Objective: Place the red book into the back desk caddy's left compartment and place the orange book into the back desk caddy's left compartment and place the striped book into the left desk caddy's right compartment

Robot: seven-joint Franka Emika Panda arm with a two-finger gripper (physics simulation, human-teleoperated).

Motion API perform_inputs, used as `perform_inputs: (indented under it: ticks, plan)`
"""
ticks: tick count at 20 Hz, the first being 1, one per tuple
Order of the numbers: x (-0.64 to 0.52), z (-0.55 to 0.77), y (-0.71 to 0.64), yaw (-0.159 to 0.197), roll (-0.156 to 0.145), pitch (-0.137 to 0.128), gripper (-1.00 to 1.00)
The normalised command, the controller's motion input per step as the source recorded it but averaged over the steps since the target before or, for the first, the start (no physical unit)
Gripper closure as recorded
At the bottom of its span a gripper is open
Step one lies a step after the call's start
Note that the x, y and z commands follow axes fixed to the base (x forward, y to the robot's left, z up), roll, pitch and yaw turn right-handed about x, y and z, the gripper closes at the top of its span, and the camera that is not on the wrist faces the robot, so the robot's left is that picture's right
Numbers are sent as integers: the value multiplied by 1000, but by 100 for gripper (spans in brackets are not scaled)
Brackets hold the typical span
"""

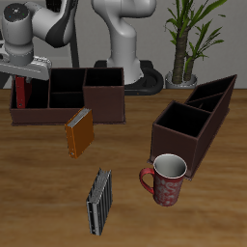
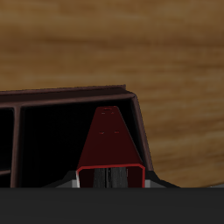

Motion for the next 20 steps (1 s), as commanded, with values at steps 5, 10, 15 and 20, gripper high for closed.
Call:
perform_inputs:
  ticks: [5, 10, 15, 20]
  plan:
    - [-33, -75, -100, -17, -27, 18, -100]
    - [-4, 48, 43, 14, -12, -12, -100]
    - [101, 208, 194, 15, 23, -29, -100]
    - [202, 221, 323, 31, 22, -55, -100]
